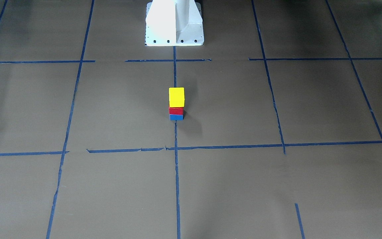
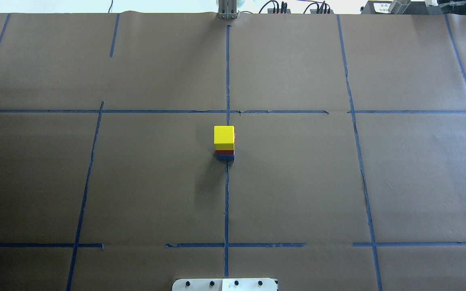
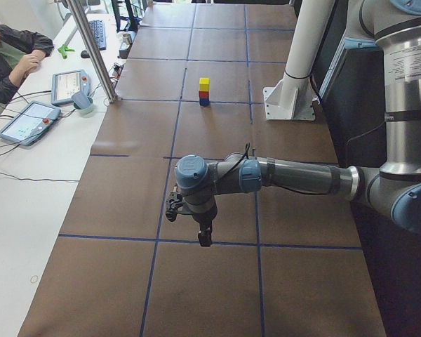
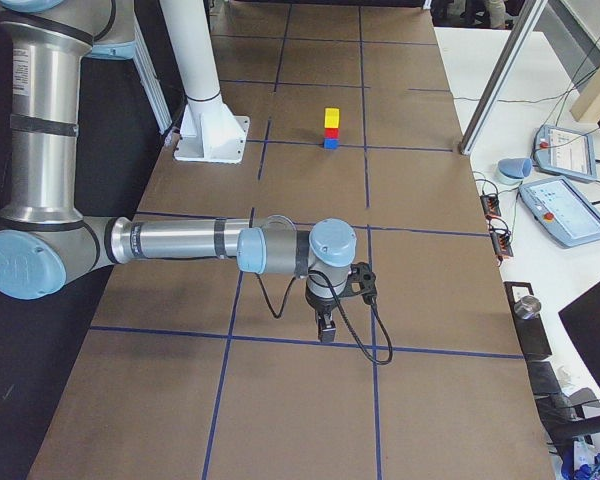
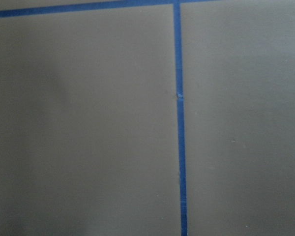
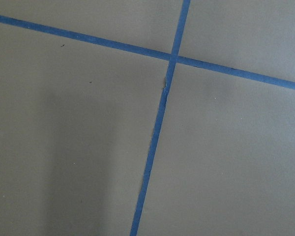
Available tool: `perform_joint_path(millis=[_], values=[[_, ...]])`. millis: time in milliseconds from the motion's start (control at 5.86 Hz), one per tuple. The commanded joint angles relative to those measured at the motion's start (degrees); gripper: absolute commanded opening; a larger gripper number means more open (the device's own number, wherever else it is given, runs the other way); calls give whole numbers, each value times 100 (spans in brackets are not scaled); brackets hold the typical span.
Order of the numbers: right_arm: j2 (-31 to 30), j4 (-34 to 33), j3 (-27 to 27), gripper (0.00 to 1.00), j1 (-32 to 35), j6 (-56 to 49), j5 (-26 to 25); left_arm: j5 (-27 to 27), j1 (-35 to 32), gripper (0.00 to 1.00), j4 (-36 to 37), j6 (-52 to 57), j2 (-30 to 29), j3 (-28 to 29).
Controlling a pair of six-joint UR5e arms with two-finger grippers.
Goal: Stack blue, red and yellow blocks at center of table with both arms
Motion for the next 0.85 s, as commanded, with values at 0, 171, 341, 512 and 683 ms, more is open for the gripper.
perform_joint_path(millis=[0, 171, 341, 512, 683], values=[[1, 2, 1, 100, 0, -9, -6, 0, 2, 100, -218, -9, -47, 65], [1, 2, 1, 100, -9, -9, -6, 35, 20, 100, -228, 8, -38, 91], [1, 2, 1, 100, 0, 0, -6, 44, 46, 100, -220, 9, -38, 83], [1, 2, 1, 100, -9, -9, -6, 18, 46, 100, -202, 9, -38, 100], [1, 2, 1, 100, -9, 0, 3, 9, 46, 100, -185, 9, -29, 48]])
